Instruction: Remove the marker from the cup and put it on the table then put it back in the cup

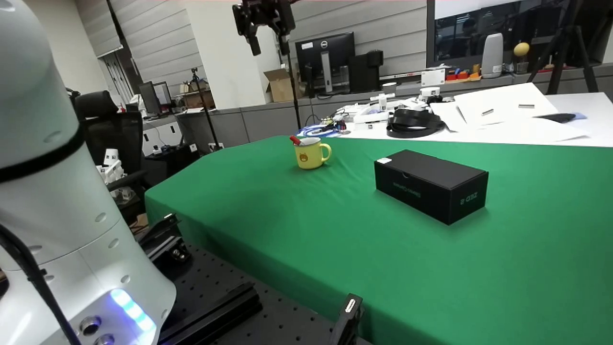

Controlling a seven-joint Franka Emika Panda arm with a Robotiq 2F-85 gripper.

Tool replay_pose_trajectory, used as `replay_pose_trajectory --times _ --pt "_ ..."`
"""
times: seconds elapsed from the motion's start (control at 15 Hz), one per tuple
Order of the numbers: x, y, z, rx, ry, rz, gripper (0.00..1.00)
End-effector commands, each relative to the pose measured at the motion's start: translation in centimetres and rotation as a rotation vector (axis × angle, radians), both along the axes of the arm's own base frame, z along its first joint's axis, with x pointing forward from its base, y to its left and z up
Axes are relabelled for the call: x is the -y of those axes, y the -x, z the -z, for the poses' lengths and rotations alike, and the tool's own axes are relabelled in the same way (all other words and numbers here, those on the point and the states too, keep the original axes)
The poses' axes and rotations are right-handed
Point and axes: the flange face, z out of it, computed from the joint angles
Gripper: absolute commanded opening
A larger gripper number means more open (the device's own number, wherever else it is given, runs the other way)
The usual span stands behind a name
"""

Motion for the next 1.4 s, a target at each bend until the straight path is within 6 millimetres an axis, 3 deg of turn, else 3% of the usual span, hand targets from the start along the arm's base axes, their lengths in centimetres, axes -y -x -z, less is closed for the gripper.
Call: replay_pose_trajectory --times 0.0,0.27,0.53,1.07,1.33 --pt "0.4 -6.7 1.5 -0.046 -0.037 0.083 1.00" --pt "1.6 -11.5 4.2 -0.140 -0.062 0.280 1.00" --pt "2.0 -14.3 7.4 -0.244 -0.083 0.432 1.00" --pt "-0.5 -17.8 12.7 -0.451 -0.220 0.722 1.00" --pt "-2.8 -18.2 14.9 -0.560 -0.299 0.861 1.00"
